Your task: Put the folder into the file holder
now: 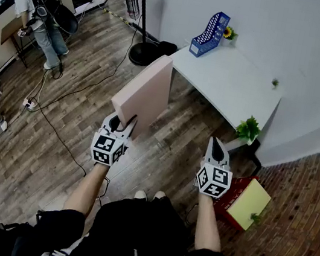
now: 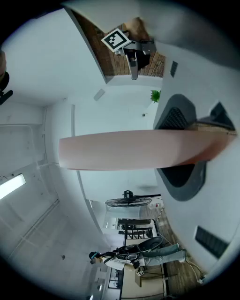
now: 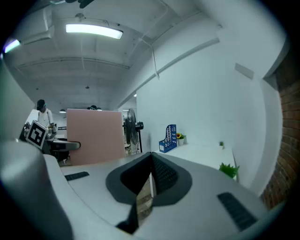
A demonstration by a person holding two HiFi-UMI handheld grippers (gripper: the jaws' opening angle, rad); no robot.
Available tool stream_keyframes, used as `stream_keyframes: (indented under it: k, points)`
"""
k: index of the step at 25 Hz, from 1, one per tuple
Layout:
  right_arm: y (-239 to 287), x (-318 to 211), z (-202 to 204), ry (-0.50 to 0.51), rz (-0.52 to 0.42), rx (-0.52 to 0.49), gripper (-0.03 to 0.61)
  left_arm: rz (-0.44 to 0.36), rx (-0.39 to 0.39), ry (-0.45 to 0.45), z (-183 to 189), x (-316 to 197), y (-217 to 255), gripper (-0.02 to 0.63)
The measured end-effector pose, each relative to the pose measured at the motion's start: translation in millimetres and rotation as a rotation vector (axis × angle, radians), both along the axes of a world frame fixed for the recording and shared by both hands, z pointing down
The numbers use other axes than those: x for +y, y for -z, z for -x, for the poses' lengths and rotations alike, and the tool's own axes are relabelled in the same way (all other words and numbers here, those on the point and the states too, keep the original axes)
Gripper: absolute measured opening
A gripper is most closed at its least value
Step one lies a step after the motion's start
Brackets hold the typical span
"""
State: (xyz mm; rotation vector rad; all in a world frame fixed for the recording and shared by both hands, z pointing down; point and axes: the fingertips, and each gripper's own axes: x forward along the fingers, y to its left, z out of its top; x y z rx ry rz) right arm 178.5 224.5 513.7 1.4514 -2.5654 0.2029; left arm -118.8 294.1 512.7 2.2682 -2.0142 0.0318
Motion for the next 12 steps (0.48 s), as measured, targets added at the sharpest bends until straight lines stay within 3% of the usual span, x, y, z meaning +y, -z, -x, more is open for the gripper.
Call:
stream_keyframes:
  k: [12]
  points:
    - [-1.3,11.9,6.7,-0.011,-0.008,0.013,0.008,0.004,0.001,-0.014,9.2,9.2,-2.8,0.186]
